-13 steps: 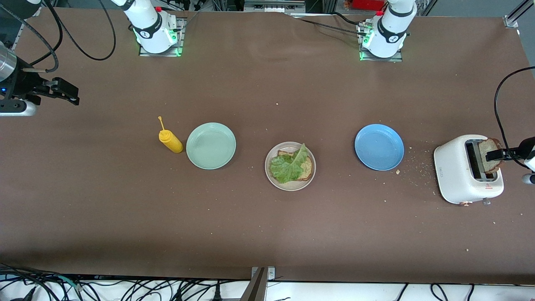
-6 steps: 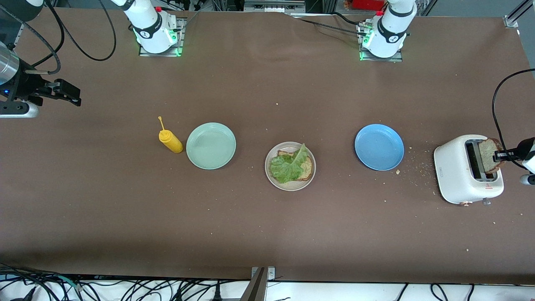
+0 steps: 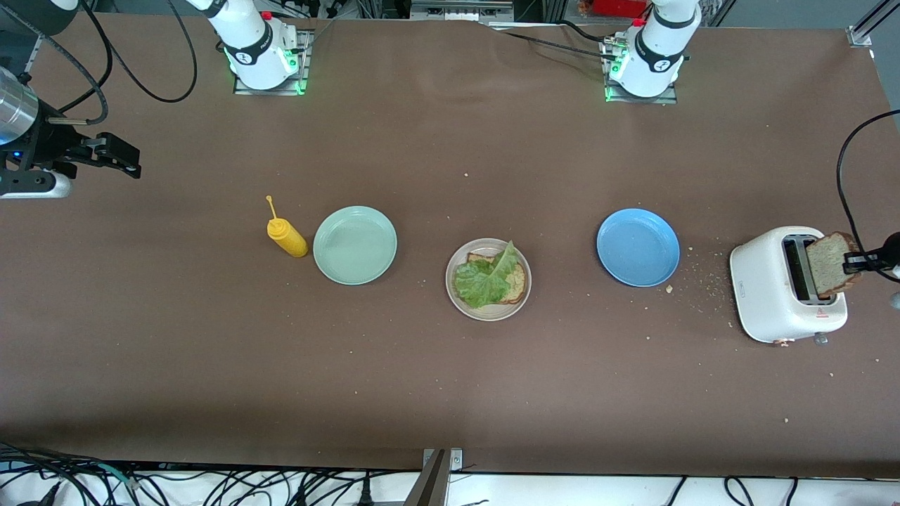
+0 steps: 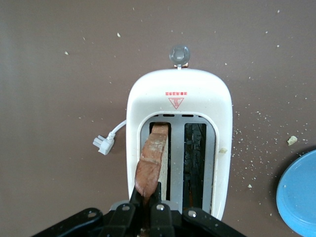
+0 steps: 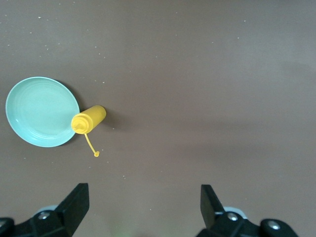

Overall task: Make sandwich in beige plate with both arms
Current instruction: 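Grasp the toaster bread slice with the left gripper and lift it out, then carry the bread slice with the left gripper over the lettuce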

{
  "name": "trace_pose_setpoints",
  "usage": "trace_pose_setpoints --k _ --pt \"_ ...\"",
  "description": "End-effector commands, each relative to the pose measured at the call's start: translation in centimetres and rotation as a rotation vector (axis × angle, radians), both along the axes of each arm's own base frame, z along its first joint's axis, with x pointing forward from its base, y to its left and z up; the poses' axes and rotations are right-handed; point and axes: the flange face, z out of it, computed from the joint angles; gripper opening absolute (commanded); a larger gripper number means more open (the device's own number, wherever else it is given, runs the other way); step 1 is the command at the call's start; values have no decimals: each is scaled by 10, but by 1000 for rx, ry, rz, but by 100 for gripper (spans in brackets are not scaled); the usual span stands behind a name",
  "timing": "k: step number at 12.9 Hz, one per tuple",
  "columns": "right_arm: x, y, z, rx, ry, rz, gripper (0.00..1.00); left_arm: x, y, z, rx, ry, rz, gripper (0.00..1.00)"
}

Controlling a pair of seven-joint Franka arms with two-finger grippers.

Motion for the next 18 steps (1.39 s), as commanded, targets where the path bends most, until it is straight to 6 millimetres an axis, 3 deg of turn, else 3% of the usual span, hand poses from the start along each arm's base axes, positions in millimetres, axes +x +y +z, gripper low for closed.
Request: trace_pose_setpoints --k 1,6,7,9,10,13,18 --pt "0 4 2 47 4 -6 100 -10 -15 52 43 -21 -58 0" --pt "2 5 -1 45 10 -12 100 -8 -87 114 2 -4 -143 0" --pt "3 4 -2 45 10 -12 100 -6 -114 127 -13 0 -177 0" --pt "4 0 0 46 4 -13 100 -5 -171 134 -43 20 -270 0" --pt "4 0 0 46 4 -12 100 -5 -202 134 -59 25 -319 0" --pt "5 0 -2 39 8 -10 100 -4 -255 123 -197 31 -253 0" --pt "5 1 -2 27 2 -7 100 2 -340 73 -387 145 -83 0"
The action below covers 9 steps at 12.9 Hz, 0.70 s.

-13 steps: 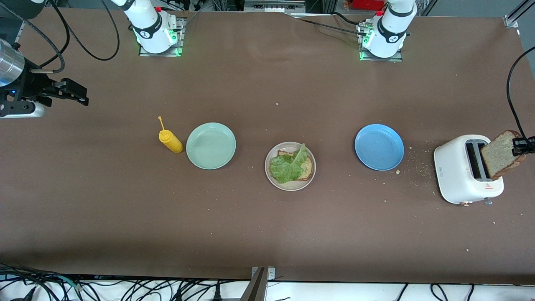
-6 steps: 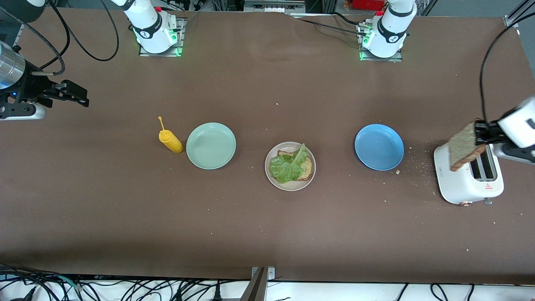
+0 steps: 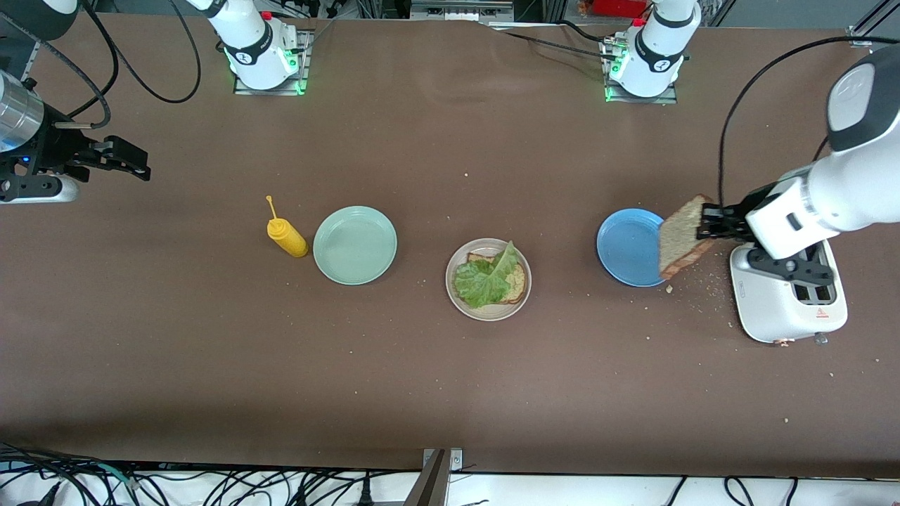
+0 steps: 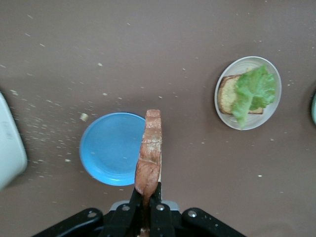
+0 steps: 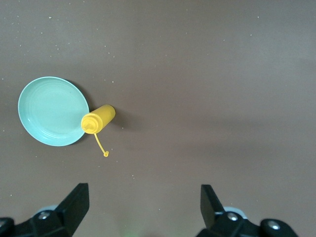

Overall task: Make sandwich in beige plate with both arms
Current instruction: 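Carry the bread slice with the left gripper over the lettuce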

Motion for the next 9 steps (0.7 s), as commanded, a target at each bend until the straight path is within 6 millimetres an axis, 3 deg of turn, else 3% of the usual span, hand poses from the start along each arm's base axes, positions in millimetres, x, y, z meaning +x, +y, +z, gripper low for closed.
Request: trace_pose_setpoints --k 1,3,5,7,9 --pt "4 0 5 -4 -18 -2 100 6 -49 -25 -81 68 50 0" --pt "3 1 6 -4 -23 -2 100 10 -81 -48 -145 87 65 0" --pt "6 -3 2 -2 -15 -5 100 19 -98 -90 -235 155 90 0" --pt "6 -2 1 -1 -15 -12 100 23 -127 -114 -319 173 107 0" --pt "8 -3 1 5 -29 -10 100 30 -143 -149 -425 204 136 0"
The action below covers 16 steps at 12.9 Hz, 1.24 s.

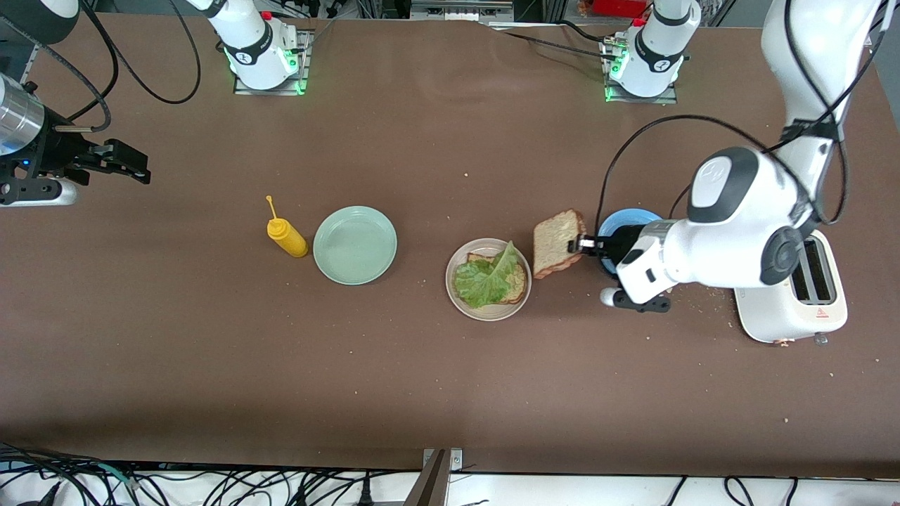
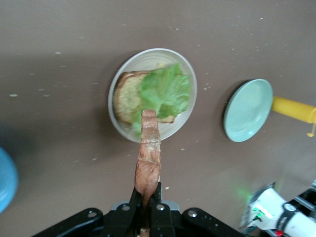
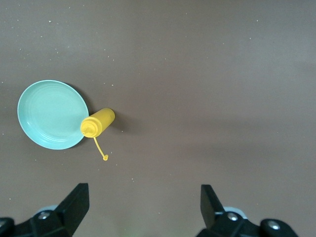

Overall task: Make sandwich in beige plate with both arms
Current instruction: 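Carry the bread slice with the left gripper over the lettuce, then lower the bread onto the lettuce and open the left gripper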

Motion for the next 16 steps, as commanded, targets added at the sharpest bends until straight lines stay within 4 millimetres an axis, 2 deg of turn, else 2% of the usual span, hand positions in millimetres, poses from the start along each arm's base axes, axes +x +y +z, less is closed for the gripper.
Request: trace_pose_setpoints --k 1,4,8,11,13,14,15,16 --pt "4 -2 5 5 -19 -8 100 9 -22 -27 -122 7 20 0" --pt "6 -1 5 7 -28 -6 100 14 -26 -51 -276 16 27 0" --pt "6 -1 2 7 -24 -6 100 19 -31 -111 -378 -38 45 0" --pt "7 -3 1 7 -22 -9 100 14 -51 -138 -448 -54 61 0" --pt "7 -3 0 7 -22 -9 100 14 -45 -153 -465 -73 49 0" --pt "8 -3 0 7 -22 -9 100 15 -43 -155 -464 -82 41 6" --pt "8 -3 0 7 -21 -9 100 15 -43 -155 -463 -92 30 35" --pt "7 -2 -1 7 -19 -8 100 15 -41 -157 -458 -100 18 81"
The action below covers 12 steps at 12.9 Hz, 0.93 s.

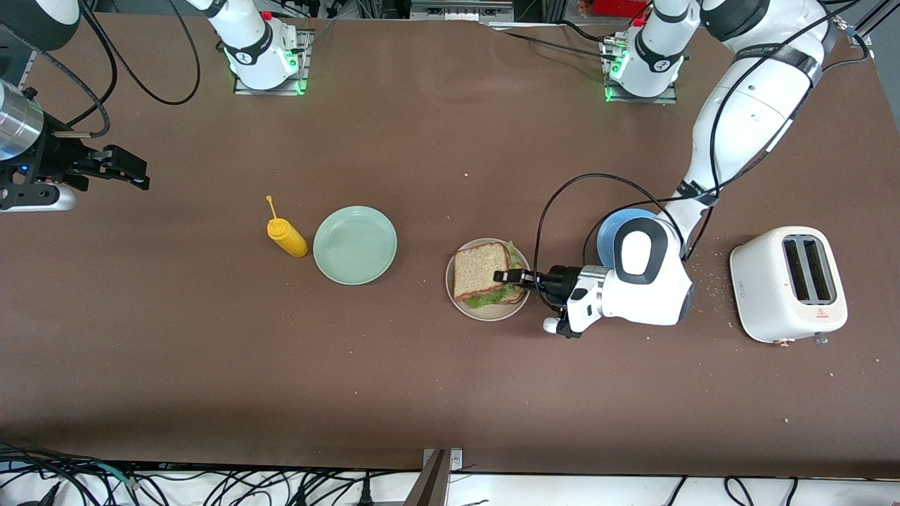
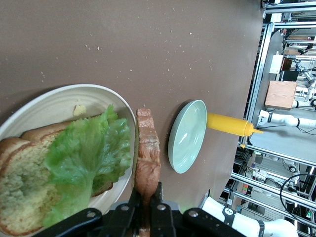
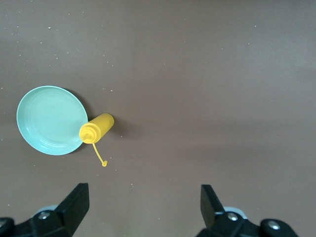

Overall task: Make sandwich in beige plate with both arms
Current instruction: 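Lower the bread onto the lettuce and open the left gripper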

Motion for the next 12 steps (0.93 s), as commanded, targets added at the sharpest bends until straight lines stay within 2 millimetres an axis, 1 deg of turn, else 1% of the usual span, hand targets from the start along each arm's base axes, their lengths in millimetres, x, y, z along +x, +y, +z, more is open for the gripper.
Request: trace_pose_setpoints --k 1,3,5,10,12 --pt "3 -1 0 6 -3 -8 100 3 10 0 -17 -63 -15 100" --pt "3 -1 0 6 -3 -6 100 6 20 -7 -16 -131 -49 100" --pt "3 -1 0 6 -3 -6 100 6 22 -6 -9 -142 -57 100" --pt "3 -1 0 6 -3 -5 100 11 33 10 60 -204 -121 100" --pt "3 0 0 8 -3 -5 100 12 36 22 102 -244 -161 100"
